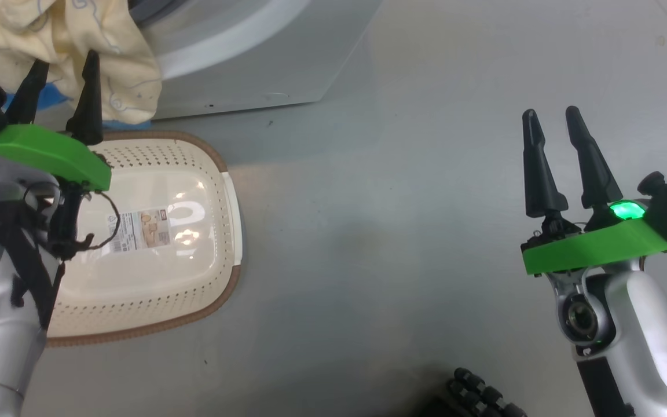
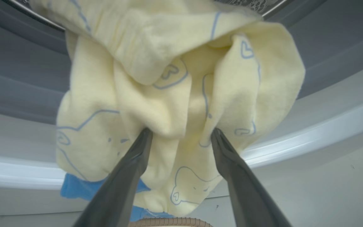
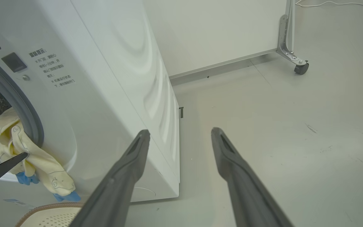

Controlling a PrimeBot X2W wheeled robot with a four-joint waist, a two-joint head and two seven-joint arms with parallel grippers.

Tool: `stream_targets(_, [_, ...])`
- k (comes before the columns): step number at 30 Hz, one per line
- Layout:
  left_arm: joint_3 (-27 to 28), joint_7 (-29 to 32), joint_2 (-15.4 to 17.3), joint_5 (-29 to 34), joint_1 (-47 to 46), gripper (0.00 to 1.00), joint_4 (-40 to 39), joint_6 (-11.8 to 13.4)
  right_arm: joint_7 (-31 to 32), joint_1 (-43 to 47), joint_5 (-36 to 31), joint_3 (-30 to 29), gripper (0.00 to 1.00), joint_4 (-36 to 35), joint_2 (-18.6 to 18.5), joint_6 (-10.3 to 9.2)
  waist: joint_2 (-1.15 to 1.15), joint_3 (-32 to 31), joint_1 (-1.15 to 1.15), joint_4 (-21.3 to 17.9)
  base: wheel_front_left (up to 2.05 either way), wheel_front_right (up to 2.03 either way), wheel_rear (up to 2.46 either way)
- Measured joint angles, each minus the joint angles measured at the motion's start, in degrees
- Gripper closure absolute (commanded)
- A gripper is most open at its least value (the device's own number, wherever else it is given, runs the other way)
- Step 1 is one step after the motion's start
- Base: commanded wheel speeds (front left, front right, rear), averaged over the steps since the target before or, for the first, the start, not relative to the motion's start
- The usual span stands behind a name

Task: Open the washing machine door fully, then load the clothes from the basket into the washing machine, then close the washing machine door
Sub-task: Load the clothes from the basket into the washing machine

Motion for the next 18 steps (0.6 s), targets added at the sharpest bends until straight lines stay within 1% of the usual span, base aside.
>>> stream_targets(7, [0.29,0.01,-0.18,0.00,-0.13,0.00,0.56,0.00,0.00,-0.05,0.00,0.66,0.00,0.00,0.11,0.00,0.00,-0.02,0.00,-0.34,0.00,0.00,0.00])
stream_targets(8, [0.27,0.00,-0.16,0.00,-0.19,0.19,0.70,0.00,0.00,-0.05,0.00,0.66,0.00,0.00,0.11,0.00,0.00,-0.03,0.00,-0.41,0.00,0.00,0.00])
stream_targets(9, [0.27,0.00,-0.15,0.00,-0.29,0.42,0.87,0.00,0.00,-0.05,0.00,0.66,0.00,0.00,0.11,0.00,0.00,-0.02,0.00,-0.50,0.00,0.00,0.00])
stream_targets(10, [0.27,0.01,-0.15,0.00,-0.39,0.57,1.07,0.00,0.00,-0.05,0.00,0.66,0.00,0.00,0.12,0.00,0.00,-0.02,0.00,-0.58,0.00,0.00,0.00])
stream_targets(11, [0.34,0.01,-0.15,0.00,-0.48,0.67,1.25,0.07,0.00,-0.05,0.00,0.66,0.00,0.00,0.12,0.00,0.00,-0.02,0.00,-0.64,0.00,0.00,0.00])
stream_targets(12, [0.53,0.01,-0.02,0.00,-0.49,0.89,1.46,0.10,0.00,-0.05,0.00,0.64,0.00,0.00,0.12,0.00,0.00,-0.01,0.00,-0.68,0.00,0.00,0.00])
stream_targets(13, [0.64,0.01,0.19,0.00,-0.50,0.95,1.54,0.09,0.00,-0.05,0.00,0.63,0.00,0.00,0.12,0.00,0.00,0.02,0.00,-0.71,0.00,0.00,0.00])
stream_targets(15, [0.64,0.01,0.20,-0.01,-0.51,1.00,1.56,0.09,0.00,-0.05,0.00,0.60,0.00,0.00,0.13,0.00,0.00,0.02,0.00,-0.71,0.00,0.00,0.00])
stream_targets(18, [0.60,0.02,0.13,-0.11,-0.54,1.00,1.55,0.08,0.00,-0.05,0.00,0.31,0.00,0.00,0.14,0.00,0.00,-0.01,0.00,-0.52,0.00,0.00,0.00])
